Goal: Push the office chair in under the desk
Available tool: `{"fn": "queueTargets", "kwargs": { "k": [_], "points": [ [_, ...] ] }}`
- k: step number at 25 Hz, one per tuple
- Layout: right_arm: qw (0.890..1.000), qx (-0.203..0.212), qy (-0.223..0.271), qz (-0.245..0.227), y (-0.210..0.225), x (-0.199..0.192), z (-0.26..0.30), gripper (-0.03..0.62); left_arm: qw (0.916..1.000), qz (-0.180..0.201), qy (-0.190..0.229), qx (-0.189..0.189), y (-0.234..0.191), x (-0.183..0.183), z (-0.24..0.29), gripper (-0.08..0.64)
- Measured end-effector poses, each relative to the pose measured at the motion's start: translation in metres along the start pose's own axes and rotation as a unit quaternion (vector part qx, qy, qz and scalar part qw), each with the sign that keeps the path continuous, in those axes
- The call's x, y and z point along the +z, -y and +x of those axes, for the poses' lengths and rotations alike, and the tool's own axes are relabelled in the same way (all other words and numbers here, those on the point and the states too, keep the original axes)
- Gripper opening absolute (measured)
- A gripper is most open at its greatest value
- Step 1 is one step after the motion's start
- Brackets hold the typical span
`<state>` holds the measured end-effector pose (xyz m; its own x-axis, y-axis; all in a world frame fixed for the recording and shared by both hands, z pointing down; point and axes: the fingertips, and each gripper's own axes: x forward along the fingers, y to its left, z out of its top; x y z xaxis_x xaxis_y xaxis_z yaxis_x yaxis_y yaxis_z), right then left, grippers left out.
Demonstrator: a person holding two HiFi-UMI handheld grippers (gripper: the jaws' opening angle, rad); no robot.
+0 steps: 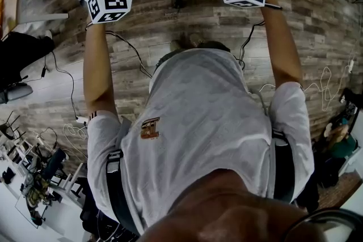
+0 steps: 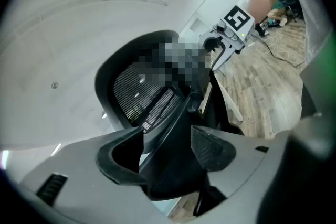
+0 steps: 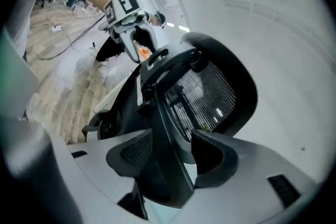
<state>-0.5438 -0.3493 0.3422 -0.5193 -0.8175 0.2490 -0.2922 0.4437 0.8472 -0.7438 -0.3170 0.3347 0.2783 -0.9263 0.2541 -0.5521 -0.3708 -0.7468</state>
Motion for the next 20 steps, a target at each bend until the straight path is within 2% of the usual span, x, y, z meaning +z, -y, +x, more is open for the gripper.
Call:
{"fn": "queueTargets", "kwargs": {
  "k": [4, 7, 9, 12, 15, 18, 20],
  "points": [
    [0.993, 0.007, 0.052, 0.109, 0.012, 0.03, -0.026, 0.221, 0.9953, -0.078, 0.057, -0.011, 0.005, 0.03, -0.025, 0.282],
    [0.975, 0.023, 0.101, 0.194, 0.018, 0.056, -0.042, 0.219, 0.984, -0.14, 0.109, -0.018, 0.005, 0.056, -0.042, 0.282],
    [0.959, 0.039, 0.133, 0.249, 0.022, 0.072, -0.051, 0.213, 0.9721, -0.183, 0.144, -0.026, 0.004, 0.074, -0.051, 0.281],
    [0.928, 0.061, 0.181, 0.319, 0.026, 0.093, -0.064, 0.171, 0.9485, -0.246, 0.194, -0.043, 0.004, 0.1, -0.064, 0.281],
    [0.901, 0.084, 0.22, 0.365, 0.023, 0.107, -0.074, 0.117, 0.9286, -0.295, 0.219, -0.055, 0.007, 0.119, -0.074, 0.257],
    [0.872, 0.102, 0.255, 0.406, 0.019, 0.118, -0.082, 0.075, 0.9125, -0.325, 0.24, -0.063, 0.011, 0.13, -0.081, 0.198],
    [0.856, 0.115, 0.272, 0.425, 0.015, 0.123, -0.085, 0.057, 0.905, -0.338, 0.249, -0.069, 0.014, 0.135, -0.083, 0.132]
  ]
}}
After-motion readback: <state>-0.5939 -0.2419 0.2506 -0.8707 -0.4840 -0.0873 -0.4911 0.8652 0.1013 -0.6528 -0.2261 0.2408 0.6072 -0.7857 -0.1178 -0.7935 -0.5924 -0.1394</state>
